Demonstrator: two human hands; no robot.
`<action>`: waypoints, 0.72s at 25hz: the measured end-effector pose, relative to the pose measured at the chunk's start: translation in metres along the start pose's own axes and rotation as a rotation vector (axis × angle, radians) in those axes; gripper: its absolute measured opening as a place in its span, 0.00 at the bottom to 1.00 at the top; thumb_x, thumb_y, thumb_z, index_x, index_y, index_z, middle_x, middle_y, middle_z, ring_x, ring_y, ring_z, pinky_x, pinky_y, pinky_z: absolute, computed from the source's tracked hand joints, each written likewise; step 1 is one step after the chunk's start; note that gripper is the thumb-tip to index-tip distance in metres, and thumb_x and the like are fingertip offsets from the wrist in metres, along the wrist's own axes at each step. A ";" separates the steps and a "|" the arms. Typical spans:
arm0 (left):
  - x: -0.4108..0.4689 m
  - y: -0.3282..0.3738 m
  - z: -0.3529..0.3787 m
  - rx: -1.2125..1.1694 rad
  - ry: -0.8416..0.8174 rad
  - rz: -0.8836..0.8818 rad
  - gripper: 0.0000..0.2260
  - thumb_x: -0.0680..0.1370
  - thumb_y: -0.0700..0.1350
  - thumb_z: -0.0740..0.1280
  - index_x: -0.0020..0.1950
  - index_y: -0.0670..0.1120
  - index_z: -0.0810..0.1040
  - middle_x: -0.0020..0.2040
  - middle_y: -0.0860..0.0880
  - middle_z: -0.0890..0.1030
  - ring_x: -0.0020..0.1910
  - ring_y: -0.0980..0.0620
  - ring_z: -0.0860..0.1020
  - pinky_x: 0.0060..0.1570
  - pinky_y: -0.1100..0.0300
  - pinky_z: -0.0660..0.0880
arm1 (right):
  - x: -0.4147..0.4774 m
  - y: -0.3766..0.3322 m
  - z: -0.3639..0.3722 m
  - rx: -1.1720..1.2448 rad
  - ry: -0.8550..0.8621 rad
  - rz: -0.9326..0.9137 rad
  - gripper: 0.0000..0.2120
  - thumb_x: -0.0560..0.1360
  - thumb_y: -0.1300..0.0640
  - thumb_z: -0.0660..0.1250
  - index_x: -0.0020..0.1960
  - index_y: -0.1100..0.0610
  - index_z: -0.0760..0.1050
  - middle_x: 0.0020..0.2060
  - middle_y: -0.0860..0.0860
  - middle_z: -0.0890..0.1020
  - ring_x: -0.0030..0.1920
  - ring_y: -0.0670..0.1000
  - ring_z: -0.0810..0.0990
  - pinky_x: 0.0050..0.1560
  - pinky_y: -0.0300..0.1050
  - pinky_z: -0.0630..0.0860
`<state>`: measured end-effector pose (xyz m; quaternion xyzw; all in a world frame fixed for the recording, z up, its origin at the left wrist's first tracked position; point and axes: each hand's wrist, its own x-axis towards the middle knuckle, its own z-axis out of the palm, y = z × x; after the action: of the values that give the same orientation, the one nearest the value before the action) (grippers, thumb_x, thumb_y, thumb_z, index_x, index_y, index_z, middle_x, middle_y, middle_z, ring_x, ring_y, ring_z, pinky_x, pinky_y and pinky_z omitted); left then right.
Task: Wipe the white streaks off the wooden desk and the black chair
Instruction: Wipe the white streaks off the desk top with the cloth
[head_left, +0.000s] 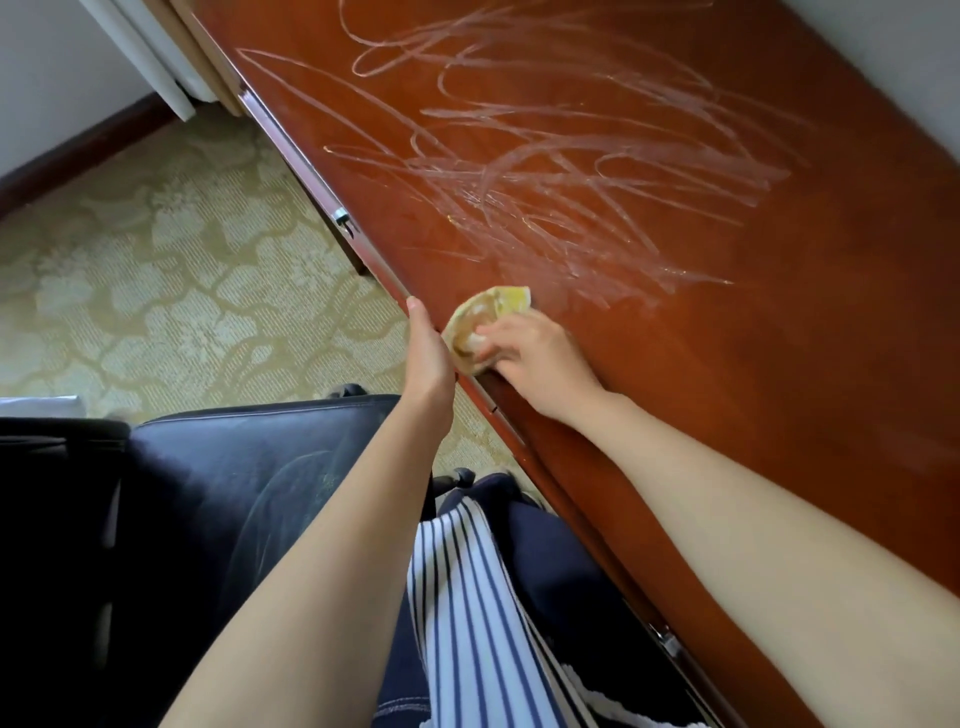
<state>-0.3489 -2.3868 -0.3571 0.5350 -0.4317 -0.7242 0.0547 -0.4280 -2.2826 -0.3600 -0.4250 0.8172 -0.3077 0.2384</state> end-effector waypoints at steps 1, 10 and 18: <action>-0.001 0.000 0.004 -0.005 0.003 0.008 0.32 0.79 0.65 0.43 0.76 0.49 0.61 0.74 0.48 0.66 0.72 0.47 0.65 0.72 0.45 0.61 | -0.016 0.007 -0.006 -0.013 -0.054 -0.017 0.12 0.70 0.70 0.67 0.47 0.56 0.83 0.54 0.50 0.82 0.58 0.51 0.74 0.62 0.47 0.68; -0.007 -0.027 0.017 0.136 0.098 0.108 0.22 0.82 0.51 0.45 0.77 0.59 0.51 0.77 0.54 0.58 0.75 0.49 0.59 0.72 0.43 0.58 | -0.116 0.045 -0.056 -0.035 -0.297 -0.026 0.11 0.70 0.67 0.70 0.42 0.52 0.84 0.52 0.45 0.82 0.54 0.34 0.68 0.60 0.35 0.67; -0.021 -0.025 0.014 0.186 0.072 0.068 0.14 0.83 0.50 0.49 0.63 0.55 0.71 0.59 0.57 0.73 0.62 0.51 0.71 0.63 0.54 0.64 | -0.042 0.049 -0.071 0.016 -0.133 0.059 0.11 0.70 0.69 0.69 0.43 0.55 0.84 0.54 0.50 0.82 0.57 0.47 0.75 0.61 0.38 0.65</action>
<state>-0.3416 -2.3523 -0.3577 0.5487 -0.5125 -0.6589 0.0448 -0.4793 -2.2042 -0.3402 -0.4185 0.8091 -0.2782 0.3046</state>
